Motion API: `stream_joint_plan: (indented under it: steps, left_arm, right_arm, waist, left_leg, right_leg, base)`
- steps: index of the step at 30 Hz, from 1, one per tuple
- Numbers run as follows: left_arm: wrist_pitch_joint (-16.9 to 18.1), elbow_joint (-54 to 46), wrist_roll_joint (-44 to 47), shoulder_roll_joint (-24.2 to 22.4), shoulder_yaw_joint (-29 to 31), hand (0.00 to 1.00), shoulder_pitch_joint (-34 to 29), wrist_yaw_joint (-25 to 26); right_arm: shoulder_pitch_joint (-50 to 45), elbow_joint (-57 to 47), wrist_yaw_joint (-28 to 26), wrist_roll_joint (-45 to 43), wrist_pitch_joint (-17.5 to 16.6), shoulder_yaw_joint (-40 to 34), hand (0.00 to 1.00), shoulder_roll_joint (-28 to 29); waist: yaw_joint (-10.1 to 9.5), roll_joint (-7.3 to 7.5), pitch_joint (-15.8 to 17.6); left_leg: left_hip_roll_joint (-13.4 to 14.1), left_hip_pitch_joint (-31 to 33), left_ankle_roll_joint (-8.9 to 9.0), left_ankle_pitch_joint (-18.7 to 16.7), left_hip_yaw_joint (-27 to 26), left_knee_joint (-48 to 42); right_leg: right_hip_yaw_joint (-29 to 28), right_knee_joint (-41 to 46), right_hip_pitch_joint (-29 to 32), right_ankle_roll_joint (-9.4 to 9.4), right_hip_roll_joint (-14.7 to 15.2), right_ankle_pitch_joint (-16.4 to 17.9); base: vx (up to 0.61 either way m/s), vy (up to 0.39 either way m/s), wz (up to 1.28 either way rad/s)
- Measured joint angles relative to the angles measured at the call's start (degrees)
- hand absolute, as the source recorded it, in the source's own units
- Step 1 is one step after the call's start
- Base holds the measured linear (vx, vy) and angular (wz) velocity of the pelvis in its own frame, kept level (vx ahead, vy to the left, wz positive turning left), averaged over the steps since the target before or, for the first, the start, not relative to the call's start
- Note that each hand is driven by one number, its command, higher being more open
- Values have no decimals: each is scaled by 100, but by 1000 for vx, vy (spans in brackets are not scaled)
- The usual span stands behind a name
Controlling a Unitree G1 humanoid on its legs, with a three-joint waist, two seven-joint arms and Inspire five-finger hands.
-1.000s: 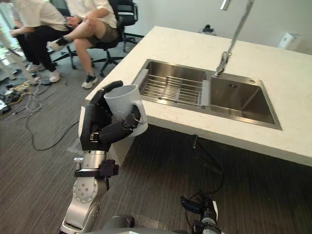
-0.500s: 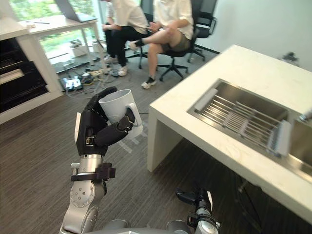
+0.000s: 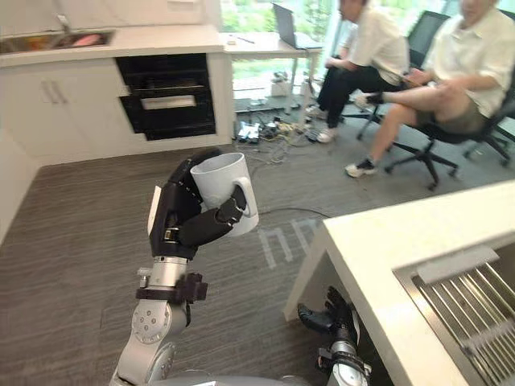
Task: Walk over to the sink, pick up the cup, carry it to the dishwasher, place the cup inside the dishwasher, then close the dishwasher door
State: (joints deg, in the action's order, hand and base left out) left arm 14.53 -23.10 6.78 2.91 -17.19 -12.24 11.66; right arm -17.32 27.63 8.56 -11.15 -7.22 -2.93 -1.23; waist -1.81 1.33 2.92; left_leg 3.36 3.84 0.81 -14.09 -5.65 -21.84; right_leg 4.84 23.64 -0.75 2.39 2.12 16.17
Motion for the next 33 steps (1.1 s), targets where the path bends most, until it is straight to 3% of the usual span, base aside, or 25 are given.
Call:
stream_joint_plan:
  steps: [5, 8, 9, 11, 14, 16, 17, 20, 22, 24, 25, 33]
  left_arm:
    - [-3, 7, 51, 35, 93, 30, -64, -35]
    - [-6, 4, 49, 52, 88, 30, -183, -77]
    - [-7, -6, 41, 69, 73, 30, -183, -110]
    - [-42, 1, 28, 52, 52, 30, -184, -108]
    - [-40, -6, 19, 53, 42, 30, -133, -106]
    - [-36, -23, 23, 61, 57, 30, -135, -73]
    - [-34, 23, 24, 19, 100, 30, -138, -40]
    - [-41, 41, 24, -59, 80, 30, -174, -54]
    - [-41, 42, 25, -219, 64, 30, -174, -94]
    - [-41, 44, 33, -266, 74, 30, -179, -96]
    - [-46, 329, 62, -134, 210, 30, -466, -91]
    - [-62, 389, 215, -184, 154, 30, -369, -99]
  right_arm:
    - [124, 144, -18, 7, 0, 10, 90, 175]
    - [154, 262, -67, 89, 19, 151, 90, 191]
    - [138, 266, -69, 186, 24, 216, 90, 231]
    - [82, 279, -110, 248, 35, 335, 90, 262]
    - [80, 273, -151, 423, 39, 462, 90, 301]
    - [75, 214, -167, 473, 42, 566, 90, 286]
    - [79, 105, -168, 493, 45, 619, 90, 234]
    - [88, -174, -148, 587, 46, 617, 90, -6]
    - [90, -320, -118, 629, 46, 565, 90, -109]
    - [84, -431, -68, 630, 45, 545, 90, -167]
    - [-14, -473, -8, 633, 45, 543, 90, 23]
    - [-171, -275, -4, 632, 44, 400, 90, 105]
  waist:
    - [-39, 70, 43]
    - [-35, 171, 196]
    - [10, 280, 270]
    - [133, 326, 287]
    - [135, 310, 284]
    - [106, 357, 246]
    - [90, 374, 168]
    - [110, 38, -33]
    - [103, -60, -96]
    - [102, -42, -149]
    - [114, 76, -305]
    - [185, 105, -326]
  left_leg:
    - [-225, -32, -109, 127, -57, 252]
    - [-367, -324, -151, 133, -161, 387]
    - [-481, -434, -232, 134, -87, 400]
    - [-579, -444, -308, 95, 190, 314]
    - [-644, -329, -379, 22, 643, 233]
    - [-704, -269, -254, -56, 839, 176]
    - [-742, -268, -171, -169, 988, 72]
    - [-493, -236, -19, -157, 1148, 66]
    - [-330, -426, 65, -106, 1122, 348]
    - [-209, -592, 80, -97, 1127, 521]
    - [-296, -343, 70, 173, 1155, 502]
    - [-223, -405, 85, 233, 1014, 609]
  right_leg:
    - [-266, -215, -14, -78, 151, -46]
    - [-480, 945, 347, -74, 280, -45]
    - [-684, 1847, 710, -48, 341, -124]
    - [-1171, 2403, 1058, 53, 206, 55]
    - [-1902, 1914, 1349, 180, -110, 283]
    - [-2043, 976, 1263, 143, -100, 152]
    - [-1957, 719, 1184, 220, -25, -146]
    - [-1650, 471, 1064, 92, -153, -177]
    - [-1495, 200, 813, 17, -224, -224]
    - [-1400, -10, 582, -21, -289, -247]
    - [-1419, -475, 561, 27, -202, -724]
    - [-1470, -692, 536, 14, -246, -848]
  base:
    - [11, 93, -2]
    - [-42, 124, -12]
    - [-31, 74, 31]
    - [-5, 17, 68]
    - [18, -86, 88]
    - [103, -168, 73]
    - [135, -166, 51]
    - [242, -143, 42]
    - [259, -111, 32]
    - [123, -60, 14]
    - [53, -27, 6]
    - [-1, -8, -8]
